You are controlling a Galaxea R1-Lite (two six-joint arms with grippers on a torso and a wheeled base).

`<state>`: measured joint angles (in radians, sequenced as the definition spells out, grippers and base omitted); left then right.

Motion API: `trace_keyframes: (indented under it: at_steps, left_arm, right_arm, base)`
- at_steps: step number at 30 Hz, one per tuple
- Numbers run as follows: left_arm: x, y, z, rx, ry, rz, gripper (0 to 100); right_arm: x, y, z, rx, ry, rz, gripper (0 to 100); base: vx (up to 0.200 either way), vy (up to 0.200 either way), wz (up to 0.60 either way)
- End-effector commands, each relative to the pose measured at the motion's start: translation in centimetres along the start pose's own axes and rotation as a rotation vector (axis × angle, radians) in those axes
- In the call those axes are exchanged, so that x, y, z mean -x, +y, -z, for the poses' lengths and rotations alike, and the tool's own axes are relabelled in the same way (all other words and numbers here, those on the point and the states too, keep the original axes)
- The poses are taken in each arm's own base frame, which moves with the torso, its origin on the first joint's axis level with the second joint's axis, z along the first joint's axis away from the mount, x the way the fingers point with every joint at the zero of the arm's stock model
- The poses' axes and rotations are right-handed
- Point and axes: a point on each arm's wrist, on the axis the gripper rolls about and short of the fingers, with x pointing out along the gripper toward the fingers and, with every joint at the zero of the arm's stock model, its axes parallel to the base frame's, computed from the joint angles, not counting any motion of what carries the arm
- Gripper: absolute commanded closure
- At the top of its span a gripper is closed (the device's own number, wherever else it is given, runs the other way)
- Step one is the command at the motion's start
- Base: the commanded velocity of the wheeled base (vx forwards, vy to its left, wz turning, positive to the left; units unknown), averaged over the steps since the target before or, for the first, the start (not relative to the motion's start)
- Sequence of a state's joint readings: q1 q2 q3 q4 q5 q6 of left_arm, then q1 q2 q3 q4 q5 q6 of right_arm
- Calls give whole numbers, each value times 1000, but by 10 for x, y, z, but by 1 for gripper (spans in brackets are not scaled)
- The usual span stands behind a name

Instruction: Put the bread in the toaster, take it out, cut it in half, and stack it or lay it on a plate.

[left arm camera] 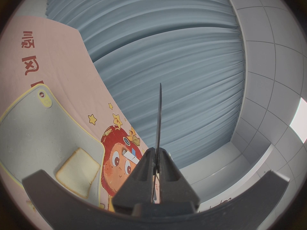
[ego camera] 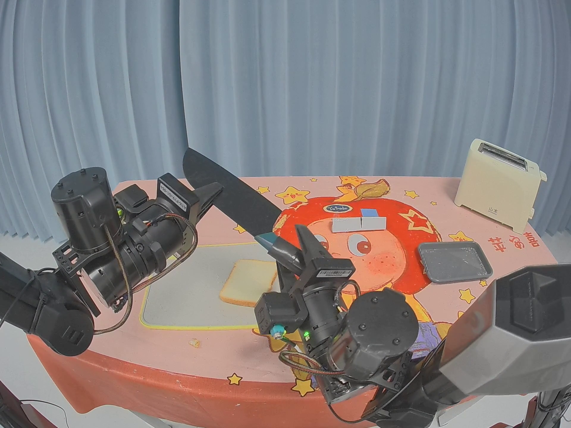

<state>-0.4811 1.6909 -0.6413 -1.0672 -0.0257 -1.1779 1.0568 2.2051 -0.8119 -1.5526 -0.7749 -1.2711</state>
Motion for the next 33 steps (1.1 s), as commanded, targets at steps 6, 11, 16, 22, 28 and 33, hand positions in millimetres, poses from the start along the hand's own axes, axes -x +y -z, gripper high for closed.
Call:
trace_keyframes:
  at_steps: [6, 11, 16, 22, 28, 33]
  left_arm:
    - [1, 1, 2, 2, 11, -3, 100]
    - [2, 0, 7, 2, 27, 1, 100]
    - [4, -6, 3, 5, 10, 22, 0]
    - [19, -21, 5, 2, 32, 94, 0]
    - [24, -21, 7, -11, 43, 90, 0]
    - [29, -18, 12, -53, 80, 94, 0]
  right_arm:
    - [-4, -2, 1, -8, 1, 15, 100]
    - [-4, -3, 1, -10, 2, 17, 100]
    - [-4, -8, 1, -22, -1, 26, 100]
    - [-8, -21, 6, -49, -43, 32, 100]
    - [-10, -43, 10, -117, -28, 73, 100]
    - [-16, -70, 28, -124, 33, 91, 100]
  base:
    - [0, 0, 0]
    - [0, 0, 0]
    - [0, 0, 0]
    - [0, 0, 0]
    - [0, 0, 0]
    - [0, 0, 0]
